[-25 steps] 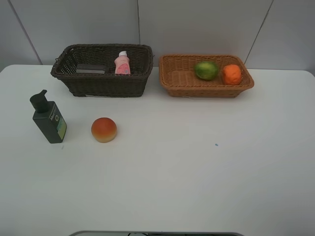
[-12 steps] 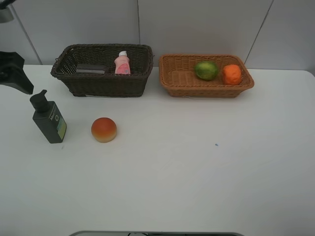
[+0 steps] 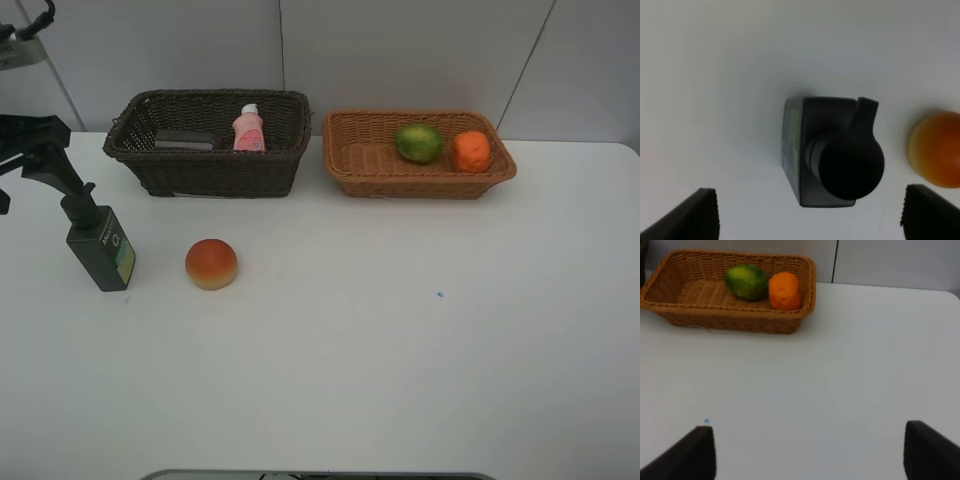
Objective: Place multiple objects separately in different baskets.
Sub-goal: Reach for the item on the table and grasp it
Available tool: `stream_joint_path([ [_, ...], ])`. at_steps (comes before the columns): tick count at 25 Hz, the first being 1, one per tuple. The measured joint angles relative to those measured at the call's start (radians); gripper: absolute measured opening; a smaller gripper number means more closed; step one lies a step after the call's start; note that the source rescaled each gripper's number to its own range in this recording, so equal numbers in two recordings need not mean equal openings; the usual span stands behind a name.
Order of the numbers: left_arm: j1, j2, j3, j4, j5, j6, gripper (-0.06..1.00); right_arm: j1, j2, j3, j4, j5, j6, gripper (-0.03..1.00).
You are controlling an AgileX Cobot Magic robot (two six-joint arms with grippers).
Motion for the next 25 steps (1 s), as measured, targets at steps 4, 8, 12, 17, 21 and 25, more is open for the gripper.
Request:
stream_joint_path([
  [4, -0.051, 0.017, -0.027, 0.029, 0.01, -0.037, 0.89, 0.0, 0.0, 0.0, 0.0, 0.0, 0.0, 0.76],
  [8, -0.129, 0.04, -0.087, 0.122, 0.032, -0.129, 0.89, 0.0, 0.0, 0.0, 0.0, 0.0, 0.0, 0.76],
  [12, -0.163, 0.096, -0.114, 0.192, 0.083, -0.228, 0.89, 0.0, 0.0, 0.0, 0.0, 0.0, 0.0, 0.76],
  [17, -0.163, 0.163, -0.115, 0.193, 0.094, -0.255, 0.89, 0.0, 0.0, 0.0, 0.0, 0.0, 0.0, 0.76],
  [21, -0.163, 0.201, -0.115, 0.189, 0.063, -0.257, 0.89, 0.0, 0.0, 0.0, 0.0, 0.0, 0.0, 0.76],
  [25, -0.17, 0.242, -0.116, 0.185, 0.024, -0.251, 0.89, 0.0, 0.0, 0.0, 0.0, 0.0, 0.0, 0.76],
])
